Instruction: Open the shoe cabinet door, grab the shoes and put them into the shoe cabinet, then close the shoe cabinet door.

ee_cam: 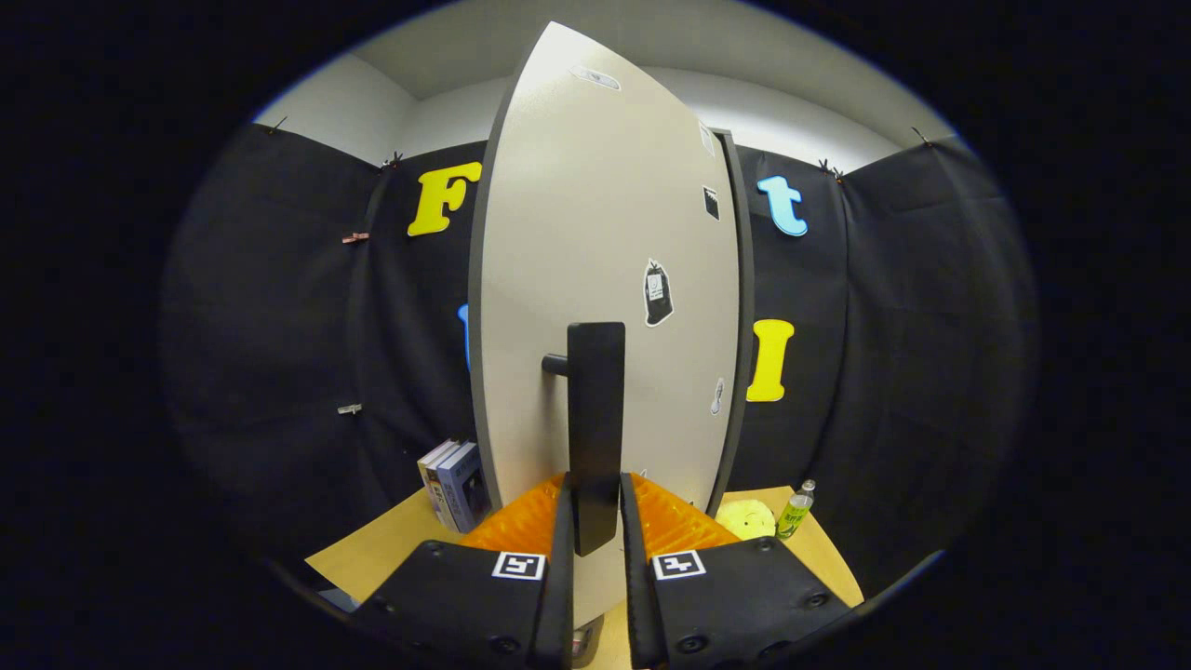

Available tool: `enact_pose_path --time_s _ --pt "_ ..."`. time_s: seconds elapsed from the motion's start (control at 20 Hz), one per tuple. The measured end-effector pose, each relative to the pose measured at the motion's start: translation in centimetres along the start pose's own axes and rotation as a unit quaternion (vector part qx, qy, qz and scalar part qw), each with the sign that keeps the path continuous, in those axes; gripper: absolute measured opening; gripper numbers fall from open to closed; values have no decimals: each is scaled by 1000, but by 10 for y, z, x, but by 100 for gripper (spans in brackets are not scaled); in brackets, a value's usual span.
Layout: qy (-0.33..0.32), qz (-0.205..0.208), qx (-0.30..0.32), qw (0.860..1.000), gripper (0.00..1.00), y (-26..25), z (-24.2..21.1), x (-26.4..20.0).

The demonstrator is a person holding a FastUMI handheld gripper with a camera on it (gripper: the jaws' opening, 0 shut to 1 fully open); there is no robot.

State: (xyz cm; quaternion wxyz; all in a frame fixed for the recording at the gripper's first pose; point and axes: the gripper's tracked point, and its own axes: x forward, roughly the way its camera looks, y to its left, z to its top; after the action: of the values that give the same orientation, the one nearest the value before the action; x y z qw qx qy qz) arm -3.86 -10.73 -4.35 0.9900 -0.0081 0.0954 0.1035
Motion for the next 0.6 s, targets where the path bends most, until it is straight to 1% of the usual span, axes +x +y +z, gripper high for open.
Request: enact_pose_path --time_s 0.15,0.35,0.6 --pt "-5 -20 -11 1000 27 -27 1 -16" --pt "0 -49 -7 999 27 -62 -1 -34" --pt "-38 -113 12 993 27 -109 22 -67"
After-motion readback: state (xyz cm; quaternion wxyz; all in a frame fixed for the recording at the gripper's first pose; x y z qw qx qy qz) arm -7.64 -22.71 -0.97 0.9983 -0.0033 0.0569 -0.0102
